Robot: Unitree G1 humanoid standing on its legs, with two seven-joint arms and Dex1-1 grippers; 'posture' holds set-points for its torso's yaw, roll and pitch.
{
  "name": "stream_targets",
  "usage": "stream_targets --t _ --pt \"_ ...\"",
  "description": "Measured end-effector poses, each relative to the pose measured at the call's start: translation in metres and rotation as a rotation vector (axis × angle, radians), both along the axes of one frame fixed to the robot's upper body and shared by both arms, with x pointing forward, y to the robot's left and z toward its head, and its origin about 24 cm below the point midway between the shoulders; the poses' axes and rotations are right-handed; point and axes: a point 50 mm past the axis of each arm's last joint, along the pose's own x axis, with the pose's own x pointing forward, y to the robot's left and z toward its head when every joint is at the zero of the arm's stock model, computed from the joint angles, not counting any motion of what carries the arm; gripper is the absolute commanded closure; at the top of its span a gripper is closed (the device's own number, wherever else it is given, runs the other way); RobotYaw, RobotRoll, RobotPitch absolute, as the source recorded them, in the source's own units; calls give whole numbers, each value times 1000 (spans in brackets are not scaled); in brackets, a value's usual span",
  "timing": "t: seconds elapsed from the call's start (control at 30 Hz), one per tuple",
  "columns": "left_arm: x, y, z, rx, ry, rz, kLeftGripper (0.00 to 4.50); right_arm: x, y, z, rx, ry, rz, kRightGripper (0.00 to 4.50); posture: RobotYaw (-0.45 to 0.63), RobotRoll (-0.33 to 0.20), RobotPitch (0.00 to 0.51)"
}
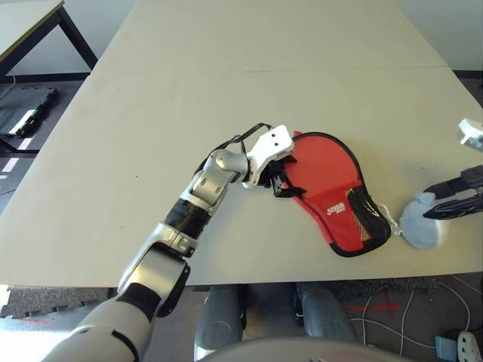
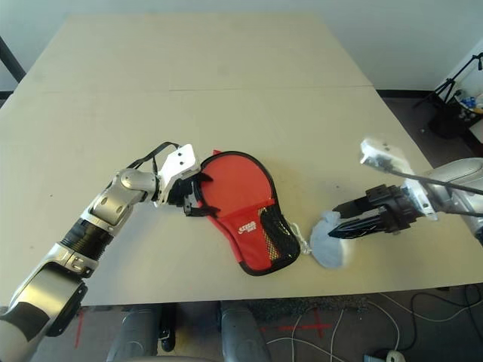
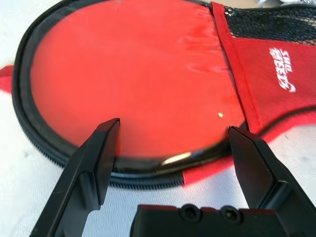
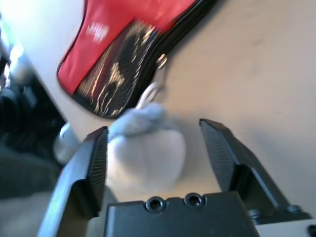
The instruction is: Store the ping-pong paddle in its case and zip it.
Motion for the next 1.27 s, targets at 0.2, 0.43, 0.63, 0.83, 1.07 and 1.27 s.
stream_targets --t 0.2,0.43,0.63,0.83,1.07,1.27 --pt "-2 16 36 -196 -2 86 0 37 -2 6 197 -262 -224 18 -116 0 159" --pt "11 62 72 -440 -112 408 0 63 -3 0 223 -555 -487 18 -92 0 168" --pt "19 113 74 -547 -255 766 0 72 -11 1 243 -807 -725 18 -71 0 172" --pt "15 167 47 -576 -364 1185 0 65 -29 -29 136 -889 -1008 18 -62 0 173" --pt "6 202 30 -616 -459 1420 0 62 -31 -41 134 -943 -1125 18 -59 0 172" --pt "4 211 21 -612 -478 1484 0 64 -24 -53 152 -926 -1133 18 -62 0 167"
